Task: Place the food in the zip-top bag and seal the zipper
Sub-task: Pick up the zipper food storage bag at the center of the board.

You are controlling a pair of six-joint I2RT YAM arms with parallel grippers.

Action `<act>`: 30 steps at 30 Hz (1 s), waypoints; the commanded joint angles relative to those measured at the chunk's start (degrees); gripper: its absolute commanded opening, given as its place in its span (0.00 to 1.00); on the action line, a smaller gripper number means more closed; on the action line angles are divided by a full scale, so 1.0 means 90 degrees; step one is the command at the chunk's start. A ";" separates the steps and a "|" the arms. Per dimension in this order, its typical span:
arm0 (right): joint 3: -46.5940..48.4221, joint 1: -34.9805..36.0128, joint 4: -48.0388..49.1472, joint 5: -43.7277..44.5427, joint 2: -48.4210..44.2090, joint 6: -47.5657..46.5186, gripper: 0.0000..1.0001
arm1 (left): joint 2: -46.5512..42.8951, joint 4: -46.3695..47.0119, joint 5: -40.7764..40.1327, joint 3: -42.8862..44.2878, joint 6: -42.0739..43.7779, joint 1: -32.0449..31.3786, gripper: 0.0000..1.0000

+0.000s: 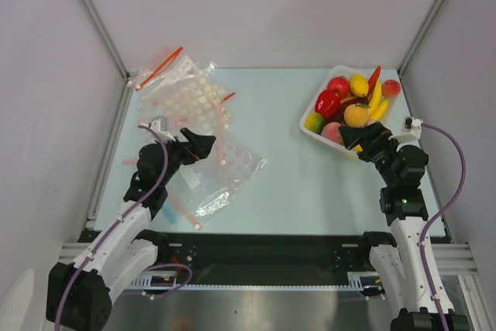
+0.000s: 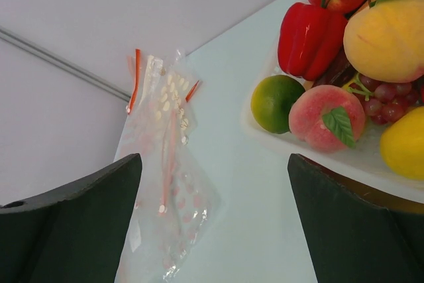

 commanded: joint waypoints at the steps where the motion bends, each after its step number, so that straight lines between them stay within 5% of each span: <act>1: 0.0115 0.0014 0.0048 0.0137 -0.0092 -0.0054 1.00 | 0.0301 -0.0027 -0.0304 0.0459 0.0302 -0.0049 0.99; 7: 0.0115 0.0014 0.0126 0.0088 -0.0132 -0.0074 1.00 | 0.1590 -0.0652 -0.0665 0.1435 0.0702 -0.0215 0.83; 15: 0.0115 0.0014 0.0116 0.0098 -0.0161 -0.0083 1.00 | 0.3113 -0.1502 -0.2265 0.3055 0.1494 -0.1200 0.72; 21: 0.0124 0.0004 0.0116 0.0088 -0.0171 -0.0074 1.00 | 0.4860 -0.2945 -0.2843 0.4813 0.1748 -0.1309 0.66; 23: 0.0134 0.0004 0.0107 0.0098 -0.0181 -0.0083 1.00 | 0.5561 -0.3432 -0.3008 0.5368 0.1797 -0.1319 0.56; 30: 0.0144 -0.0005 0.0068 0.0098 -0.0229 -0.0093 1.00 | 0.6473 -0.3747 -0.3497 0.5938 0.2012 -0.1319 0.56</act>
